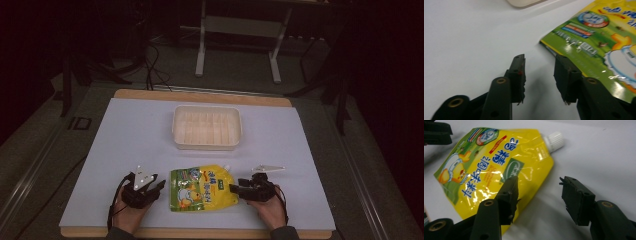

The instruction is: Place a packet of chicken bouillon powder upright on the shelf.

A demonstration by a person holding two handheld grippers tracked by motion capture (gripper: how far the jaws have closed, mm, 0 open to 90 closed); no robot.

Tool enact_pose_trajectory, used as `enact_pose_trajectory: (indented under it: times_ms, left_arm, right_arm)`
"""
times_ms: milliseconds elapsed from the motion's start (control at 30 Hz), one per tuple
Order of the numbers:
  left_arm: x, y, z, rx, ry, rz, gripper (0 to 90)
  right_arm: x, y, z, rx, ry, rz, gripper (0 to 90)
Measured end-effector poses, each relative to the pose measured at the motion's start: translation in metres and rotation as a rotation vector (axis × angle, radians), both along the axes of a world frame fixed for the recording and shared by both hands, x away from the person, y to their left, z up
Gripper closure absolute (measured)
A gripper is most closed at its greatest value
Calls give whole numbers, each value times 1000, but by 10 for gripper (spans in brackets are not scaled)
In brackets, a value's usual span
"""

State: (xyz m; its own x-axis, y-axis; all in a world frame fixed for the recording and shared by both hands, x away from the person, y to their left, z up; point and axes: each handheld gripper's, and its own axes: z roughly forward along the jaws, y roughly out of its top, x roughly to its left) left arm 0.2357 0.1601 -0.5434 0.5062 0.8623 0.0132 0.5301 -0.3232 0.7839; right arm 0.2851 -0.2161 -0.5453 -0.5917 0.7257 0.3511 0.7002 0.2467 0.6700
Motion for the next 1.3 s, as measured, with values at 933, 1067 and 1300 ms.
enact_pose_trajectory:
  times_ms: [933, 1067, 1300]
  left_arm:
    - [-4, -21, 0, -3, -5, -129, 893]
    - [-4, -27, -3, 26, -2, -149, 892]
    - [1, -30, -9, 79, 38, -112, 895]
  right_arm:
    - [0, 5, -1, 54, 90, 52, 448]
    - [0, 7, 0, 55, 98, 60, 448]
    - [1, 8, -1, 63, 108, 67, 456]
